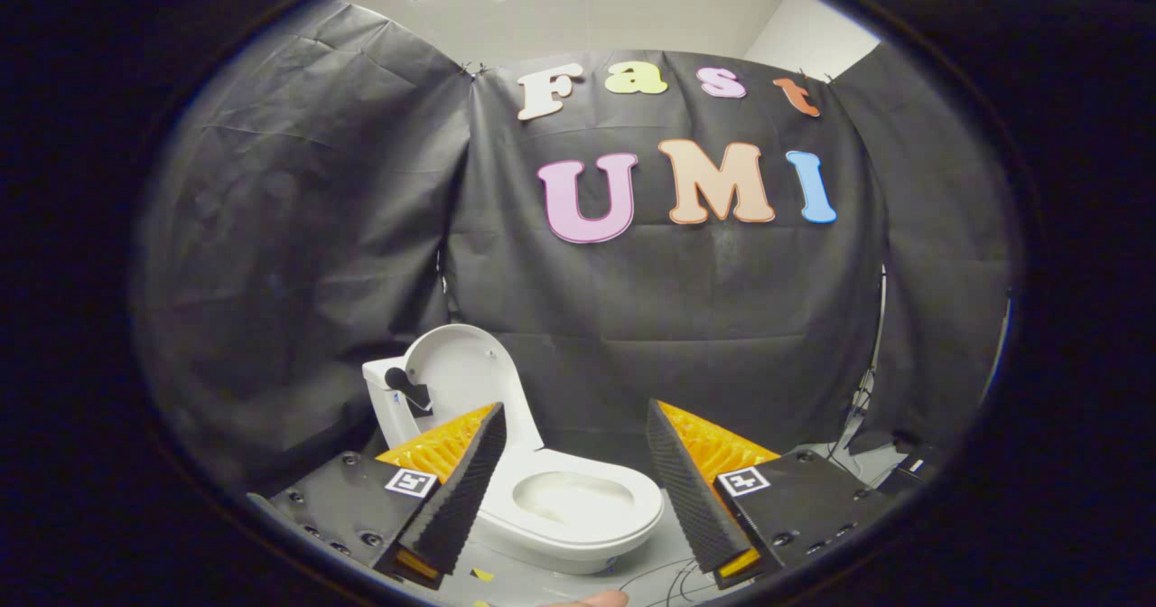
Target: Open the toilet lid.
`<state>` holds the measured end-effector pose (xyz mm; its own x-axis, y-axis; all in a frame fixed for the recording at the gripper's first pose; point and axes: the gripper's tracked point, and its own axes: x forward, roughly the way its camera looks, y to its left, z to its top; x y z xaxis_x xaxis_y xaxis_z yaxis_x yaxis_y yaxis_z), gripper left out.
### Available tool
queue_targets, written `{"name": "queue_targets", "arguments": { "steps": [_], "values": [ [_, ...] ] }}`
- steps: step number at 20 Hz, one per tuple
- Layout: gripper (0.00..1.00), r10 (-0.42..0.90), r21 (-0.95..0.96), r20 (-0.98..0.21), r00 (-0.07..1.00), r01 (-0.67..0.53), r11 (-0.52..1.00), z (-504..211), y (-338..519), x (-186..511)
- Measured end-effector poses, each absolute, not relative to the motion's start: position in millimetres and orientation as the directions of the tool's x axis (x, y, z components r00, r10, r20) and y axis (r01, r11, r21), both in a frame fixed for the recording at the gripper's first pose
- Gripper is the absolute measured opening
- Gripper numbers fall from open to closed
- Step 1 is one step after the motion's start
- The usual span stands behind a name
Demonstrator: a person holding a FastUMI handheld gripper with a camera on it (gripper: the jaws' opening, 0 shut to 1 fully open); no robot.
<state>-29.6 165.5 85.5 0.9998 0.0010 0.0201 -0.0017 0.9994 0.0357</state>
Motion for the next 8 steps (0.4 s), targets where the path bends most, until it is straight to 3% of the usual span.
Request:
{"name": "queue_targets", "arguments": {
  "steps": [8],
  "values": [
    [0.97,-0.008,0.046,-0.009,1.0,0.009,0.999,77.0,163.5,-29.8]
  ]
}}
